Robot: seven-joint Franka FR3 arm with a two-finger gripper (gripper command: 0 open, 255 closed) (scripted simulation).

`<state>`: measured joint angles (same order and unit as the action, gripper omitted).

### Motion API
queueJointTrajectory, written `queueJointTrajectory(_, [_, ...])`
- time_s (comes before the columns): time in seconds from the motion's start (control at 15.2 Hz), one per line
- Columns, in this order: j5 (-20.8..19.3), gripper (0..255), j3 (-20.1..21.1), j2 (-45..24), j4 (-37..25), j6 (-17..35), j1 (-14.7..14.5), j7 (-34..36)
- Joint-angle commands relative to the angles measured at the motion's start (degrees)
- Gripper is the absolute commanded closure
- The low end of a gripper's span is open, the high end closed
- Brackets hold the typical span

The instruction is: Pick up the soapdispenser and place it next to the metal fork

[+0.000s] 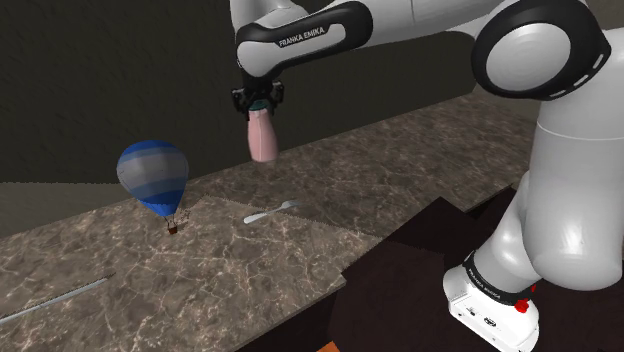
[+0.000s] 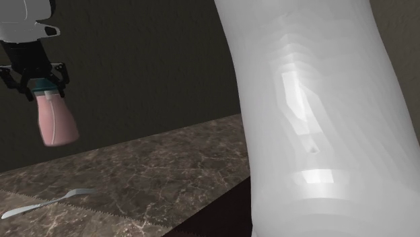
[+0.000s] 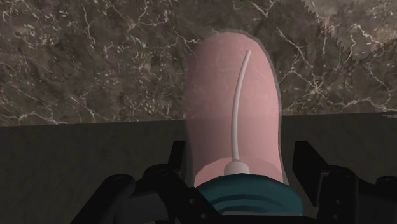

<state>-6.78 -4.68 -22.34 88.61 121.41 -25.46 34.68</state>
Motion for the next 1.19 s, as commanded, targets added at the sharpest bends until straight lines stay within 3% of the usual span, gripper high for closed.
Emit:
queueJointTrajectory(0.0, [-0.1,255,0.0,-0.4,0.9,1.4,-0.1,0.3])
queueJointTrajectory(1.12, [-0.6,255,-0.2,-5.0,7.3,12.3,0.0,1.7])
